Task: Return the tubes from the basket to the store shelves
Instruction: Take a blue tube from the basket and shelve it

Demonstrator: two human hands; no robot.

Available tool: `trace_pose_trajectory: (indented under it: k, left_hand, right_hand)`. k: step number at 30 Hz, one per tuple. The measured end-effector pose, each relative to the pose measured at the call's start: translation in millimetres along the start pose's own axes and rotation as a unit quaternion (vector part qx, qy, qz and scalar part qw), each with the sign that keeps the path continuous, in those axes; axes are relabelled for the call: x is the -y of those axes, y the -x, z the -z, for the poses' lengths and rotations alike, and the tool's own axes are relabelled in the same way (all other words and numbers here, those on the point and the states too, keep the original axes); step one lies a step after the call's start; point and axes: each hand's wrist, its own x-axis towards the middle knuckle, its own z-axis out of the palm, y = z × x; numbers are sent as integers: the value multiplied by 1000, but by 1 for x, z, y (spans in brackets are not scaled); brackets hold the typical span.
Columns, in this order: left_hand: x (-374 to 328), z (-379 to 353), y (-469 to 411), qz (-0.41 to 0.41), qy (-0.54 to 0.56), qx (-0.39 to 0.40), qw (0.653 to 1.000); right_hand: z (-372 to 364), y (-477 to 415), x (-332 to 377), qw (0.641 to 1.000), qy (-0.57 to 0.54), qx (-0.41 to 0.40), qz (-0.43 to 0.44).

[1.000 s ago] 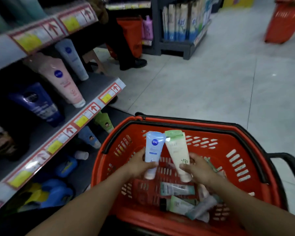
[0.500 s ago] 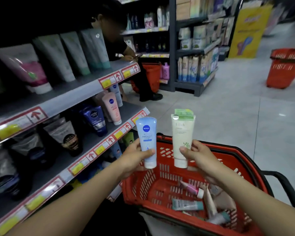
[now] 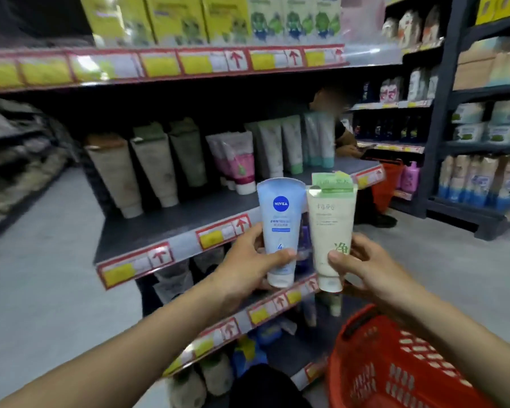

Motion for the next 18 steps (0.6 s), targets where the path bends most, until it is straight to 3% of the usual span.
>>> trace_pose_trajectory:
  k: [5, 9, 14, 18]
  left_hand:
    - [-44, 98, 26, -66, -47, -157, 984]
    - [-58, 160, 33, -75, -61, -238, 967]
    - [-53, 201, 24, -93, -67, -310, 944]
    - [-40, 215, 11, -83, -90, -352, 928]
  right_hand:
    - [-104, -45, 57, 991, -6, 106, 77]
    - [-172, -75, 93, 975, 41, 141, 164]
    - [-225, -115, 103, 971, 53, 156, 176]
    - [-246, -139, 92, 972, 85, 176, 127]
